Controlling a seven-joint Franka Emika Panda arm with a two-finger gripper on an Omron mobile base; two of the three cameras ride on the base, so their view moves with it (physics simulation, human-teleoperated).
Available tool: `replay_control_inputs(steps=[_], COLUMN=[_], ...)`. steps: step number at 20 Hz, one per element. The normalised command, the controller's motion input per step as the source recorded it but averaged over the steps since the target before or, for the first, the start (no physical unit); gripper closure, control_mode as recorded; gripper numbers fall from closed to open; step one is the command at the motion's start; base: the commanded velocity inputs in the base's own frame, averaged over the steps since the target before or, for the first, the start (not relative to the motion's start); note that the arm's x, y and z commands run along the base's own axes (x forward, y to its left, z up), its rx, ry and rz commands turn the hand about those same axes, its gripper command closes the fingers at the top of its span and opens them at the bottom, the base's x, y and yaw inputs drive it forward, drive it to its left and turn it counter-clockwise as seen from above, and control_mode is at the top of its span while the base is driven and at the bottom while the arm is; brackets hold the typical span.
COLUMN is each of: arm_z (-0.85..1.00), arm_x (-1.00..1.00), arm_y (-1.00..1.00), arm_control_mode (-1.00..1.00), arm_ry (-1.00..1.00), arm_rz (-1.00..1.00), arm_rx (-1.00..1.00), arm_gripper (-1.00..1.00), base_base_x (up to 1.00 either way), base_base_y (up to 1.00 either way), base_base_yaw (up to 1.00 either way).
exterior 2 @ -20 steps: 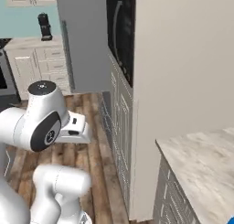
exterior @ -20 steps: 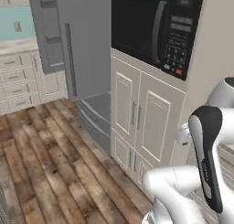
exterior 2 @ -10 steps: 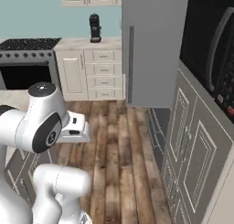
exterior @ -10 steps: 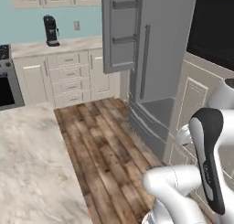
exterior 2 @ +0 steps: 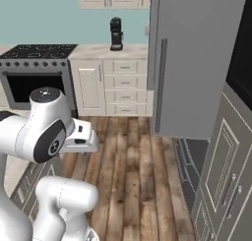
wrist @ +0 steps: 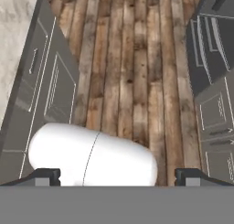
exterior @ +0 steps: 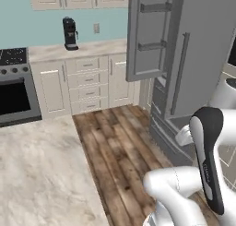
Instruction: Pick the kiwi and peach from the fridge and place them on the plate next to the blender to make a fruit smoothie.
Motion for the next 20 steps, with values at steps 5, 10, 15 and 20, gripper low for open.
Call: replay_control_inputs(steps=[5, 10, 15, 20], arm_z=[0.0, 0.0, 0.0, 0.0], arm_x=[0.0, 0.0, 0.0, 0.0], arm_y=[0.0, 0.0, 0.0, 0.0], arm_control_mode=[1.0, 1.0, 1.0, 1.0], arm_ry=[0.0, 0.0, 0.0, 0.0], arm_rz=[0.0, 0.0, 0.0, 0.0], arm_rx=[0.0, 0.0, 0.0, 0.0], arm_gripper=[-1.0, -1.0, -1.0, -1.0], base_base_x=[1.0, 1.0, 1.0, 1.0], base_base_y=[-0.13, 0.07, 0.12, 0.01], base_base_yaw=[0.07, 0.02, 0.0, 0.0])
